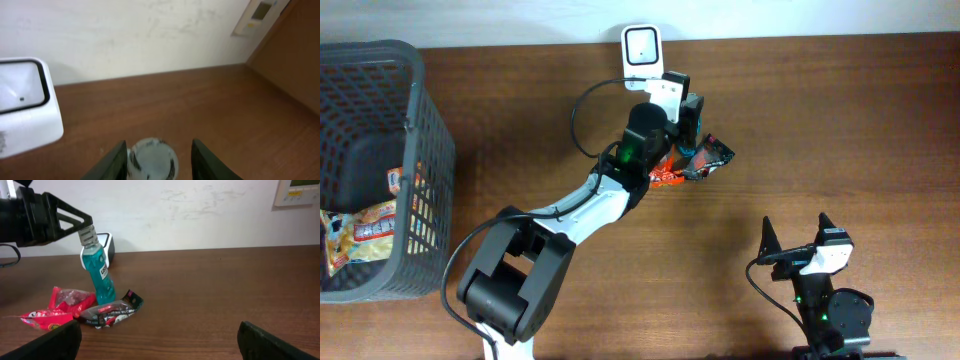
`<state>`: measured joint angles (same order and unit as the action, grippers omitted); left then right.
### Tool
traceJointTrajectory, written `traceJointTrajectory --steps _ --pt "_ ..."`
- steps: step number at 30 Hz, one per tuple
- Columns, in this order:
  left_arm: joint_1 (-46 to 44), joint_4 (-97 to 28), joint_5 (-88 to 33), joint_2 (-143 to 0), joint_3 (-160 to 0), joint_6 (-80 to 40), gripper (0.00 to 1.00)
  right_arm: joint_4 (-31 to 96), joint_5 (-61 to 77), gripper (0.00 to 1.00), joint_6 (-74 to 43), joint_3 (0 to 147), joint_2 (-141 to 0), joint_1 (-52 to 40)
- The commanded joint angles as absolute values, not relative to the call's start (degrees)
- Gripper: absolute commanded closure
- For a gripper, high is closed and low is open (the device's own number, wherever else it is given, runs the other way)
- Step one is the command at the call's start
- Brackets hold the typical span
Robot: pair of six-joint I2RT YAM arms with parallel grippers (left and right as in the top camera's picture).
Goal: Scan the item barcode
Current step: 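Hold the bottle under the scanner, then set it upright on the table, then grasp the yellow printed snack bag in the basket with the left gripper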
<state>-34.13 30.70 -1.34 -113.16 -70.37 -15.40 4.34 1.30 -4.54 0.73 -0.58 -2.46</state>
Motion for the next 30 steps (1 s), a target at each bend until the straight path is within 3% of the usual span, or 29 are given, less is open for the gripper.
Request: traceJointTrajectory --steps 1,8,13,19,20,22,23,26,30 --pt "-34.15 30.37 -2.15 -113.51 -73.54 -15.31 0.60 4.56 0.80 0.02 -4.73 0.32 -0.21 -2.52" --pt "-31.44 25.52 -2.17 -102.19 -74.41 -15.31 0.62 4.56 0.80 0.02 -4.73 0.32 -0.21 -2.52" --pt "-22.81 0.21 -2.17 -86.48 -74.43 -15.31 0.62 4.56 0.80 0.02 -4.73 0.32 -0.21 -2.50" --pt "-0.47 -33.71 -2.17 -72.25 -80.71 -15.33 0.60 4.56 0.80 0.02 -4.73 0.32 -0.21 -2.52" --pt "7.11 -37.52 -2.20 -71.40 -82.85 -15.35 0.55 4.56 0.82 0.02 -4.73 0.32 -0.21 -2.50" --pt "16.25 -40.12 -2.20 -71.22 -83.68 -15.33 0.23 4.56 0.82 0.02 -4.73 0.32 -0.21 -2.52" --pt "20.84 -41.17 -2.20 -71.44 -83.68 -15.35 0.12 4.56 0.80 0.02 -4.73 0.32 -0.21 -2.52" --pt "32.34 -42.63 -2.20 -72.66 -83.68 -20.40 0.01 4.56 0.80 0.02 -4.73 0.32 -0.21 -2.52" --pt "38.30 -45.52 -3.51 -78.43 -83.59 -26.28 0.01 4.56 0.80 0.02 -4.73 0.32 -0.21 -2.52"
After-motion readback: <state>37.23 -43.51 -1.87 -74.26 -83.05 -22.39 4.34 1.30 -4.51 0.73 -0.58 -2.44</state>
